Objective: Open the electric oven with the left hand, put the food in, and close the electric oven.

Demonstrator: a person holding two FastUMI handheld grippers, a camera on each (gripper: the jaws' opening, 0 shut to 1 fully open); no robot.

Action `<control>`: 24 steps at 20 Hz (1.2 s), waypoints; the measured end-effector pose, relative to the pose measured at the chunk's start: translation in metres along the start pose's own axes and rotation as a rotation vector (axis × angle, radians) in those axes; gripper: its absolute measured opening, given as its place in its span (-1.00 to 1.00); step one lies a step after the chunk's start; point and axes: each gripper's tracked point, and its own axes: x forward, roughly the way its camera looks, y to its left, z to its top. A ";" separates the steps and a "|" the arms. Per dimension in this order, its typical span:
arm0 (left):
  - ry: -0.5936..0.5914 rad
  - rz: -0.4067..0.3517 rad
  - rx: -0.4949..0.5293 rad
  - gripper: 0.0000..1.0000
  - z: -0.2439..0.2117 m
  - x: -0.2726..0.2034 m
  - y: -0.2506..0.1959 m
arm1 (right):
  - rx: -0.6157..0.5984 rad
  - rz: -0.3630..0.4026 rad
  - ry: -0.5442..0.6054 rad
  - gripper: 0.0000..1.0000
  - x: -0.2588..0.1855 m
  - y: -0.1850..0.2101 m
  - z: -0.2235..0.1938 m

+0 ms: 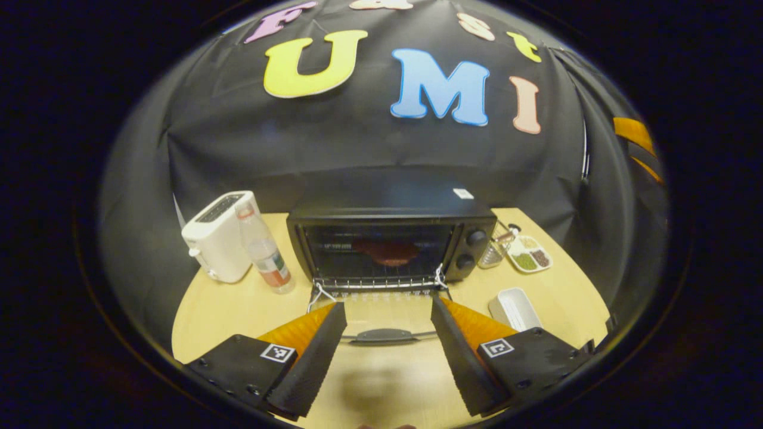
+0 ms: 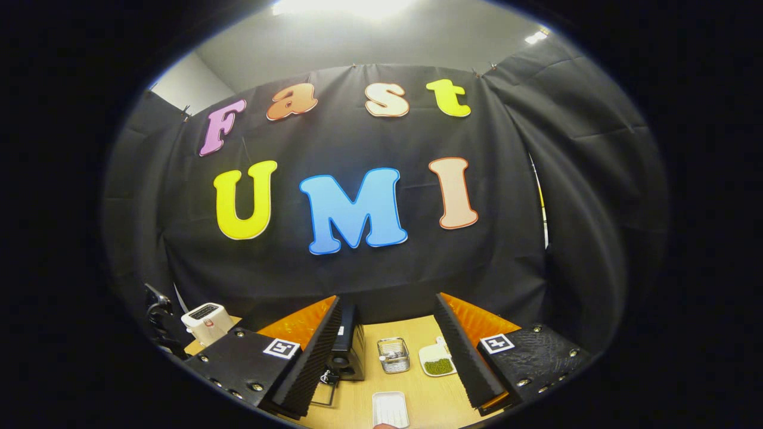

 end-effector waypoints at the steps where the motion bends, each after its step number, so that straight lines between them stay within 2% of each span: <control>1: 0.044 0.002 -0.005 0.94 -0.014 0.007 0.001 | -0.002 -0.003 0.005 0.89 -0.001 -0.002 -0.002; 4: 0.164 -0.002 -0.025 1.00 -0.057 0.019 0.003 | 0.002 -0.014 0.016 0.89 -0.001 -0.008 -0.006; 5: 0.196 0.002 -0.025 0.94 -0.067 0.023 0.006 | 0.002 -0.018 0.019 0.89 -0.001 -0.009 -0.007; 8: 0.258 0.014 0.009 0.94 -0.087 0.036 0.010 | 0.006 -0.031 0.033 0.89 0.000 -0.016 -0.012; 9: 0.272 0.021 0.022 1.00 -0.092 0.041 0.012 | 0.010 -0.035 0.038 0.89 0.000 -0.018 -0.014; 12: 0.336 0.032 0.037 0.94 -0.112 0.054 0.014 | 0.016 -0.044 0.051 0.89 0.000 -0.021 -0.019; 14: 0.372 0.024 0.021 1.00 -0.120 0.061 0.013 | 0.014 -0.048 0.056 0.89 0.000 -0.024 -0.020; 17: 0.402 0.012 0.013 1.00 -0.125 0.073 0.012 | 0.012 -0.057 0.059 0.89 0.000 -0.028 -0.021; 18: 0.420 0.013 0.005 0.94 -0.129 0.076 0.012 | 0.013 -0.060 0.060 0.89 -0.001 -0.029 -0.021; 23: 0.455 0.019 -0.042 1.00 -0.132 0.090 0.014 | 0.010 -0.068 0.070 0.89 0.000 -0.033 -0.023; 24: 0.461 0.020 -0.042 0.95 -0.134 0.093 0.014 | 0.006 -0.067 0.072 0.89 0.000 -0.033 -0.023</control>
